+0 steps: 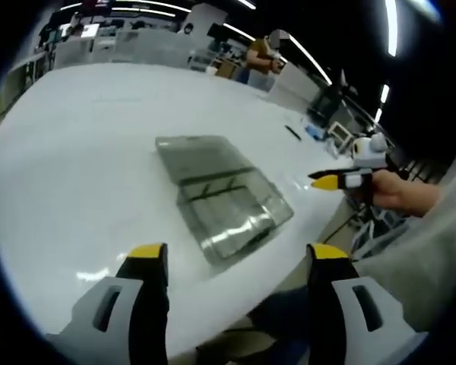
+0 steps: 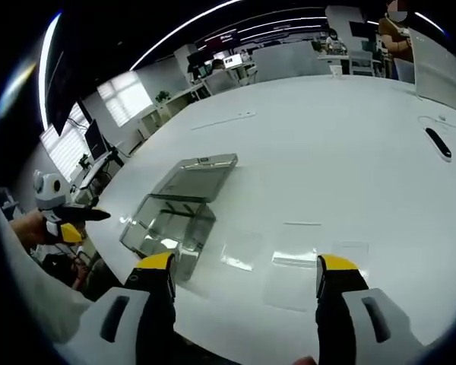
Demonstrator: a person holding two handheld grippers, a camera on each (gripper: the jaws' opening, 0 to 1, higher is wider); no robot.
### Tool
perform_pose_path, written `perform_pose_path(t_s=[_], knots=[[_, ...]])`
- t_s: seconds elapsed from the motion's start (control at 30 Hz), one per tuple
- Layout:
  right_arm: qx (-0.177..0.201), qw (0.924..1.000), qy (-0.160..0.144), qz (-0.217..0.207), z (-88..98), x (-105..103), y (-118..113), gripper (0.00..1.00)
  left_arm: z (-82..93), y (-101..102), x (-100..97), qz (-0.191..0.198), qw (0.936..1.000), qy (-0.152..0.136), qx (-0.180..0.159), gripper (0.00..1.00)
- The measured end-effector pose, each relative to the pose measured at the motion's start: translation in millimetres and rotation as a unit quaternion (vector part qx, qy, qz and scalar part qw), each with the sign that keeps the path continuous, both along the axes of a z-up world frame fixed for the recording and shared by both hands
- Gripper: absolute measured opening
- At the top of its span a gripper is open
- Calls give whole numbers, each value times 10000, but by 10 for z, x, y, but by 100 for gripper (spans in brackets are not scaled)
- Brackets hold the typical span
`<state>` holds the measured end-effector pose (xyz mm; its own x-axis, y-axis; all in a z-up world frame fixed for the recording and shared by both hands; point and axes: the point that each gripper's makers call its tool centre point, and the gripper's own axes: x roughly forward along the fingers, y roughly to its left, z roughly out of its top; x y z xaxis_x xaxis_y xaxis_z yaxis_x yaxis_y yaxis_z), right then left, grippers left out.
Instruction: Insert the divider into the dual guide fixture by aligning both edges with the guide slots and pushing it downward to the bottom, including one-sided entry, uneven engagement, binding, and posture correction.
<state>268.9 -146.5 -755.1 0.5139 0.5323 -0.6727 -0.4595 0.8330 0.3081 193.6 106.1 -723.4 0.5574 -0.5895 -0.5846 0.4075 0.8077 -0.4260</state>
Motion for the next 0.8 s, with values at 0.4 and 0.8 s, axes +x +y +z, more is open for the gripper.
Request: perform_pose_path(t_s=[0.4, 0.8], knots=[[-116, 9994, 209, 235, -77, 50, -49, 59, 75, -177, 172, -298, 9993, -214, 60, 70], [-420, 9976, 455, 320, -256, 122, -82, 49, 92, -241, 243, -555, 9976, -381, 150, 65]])
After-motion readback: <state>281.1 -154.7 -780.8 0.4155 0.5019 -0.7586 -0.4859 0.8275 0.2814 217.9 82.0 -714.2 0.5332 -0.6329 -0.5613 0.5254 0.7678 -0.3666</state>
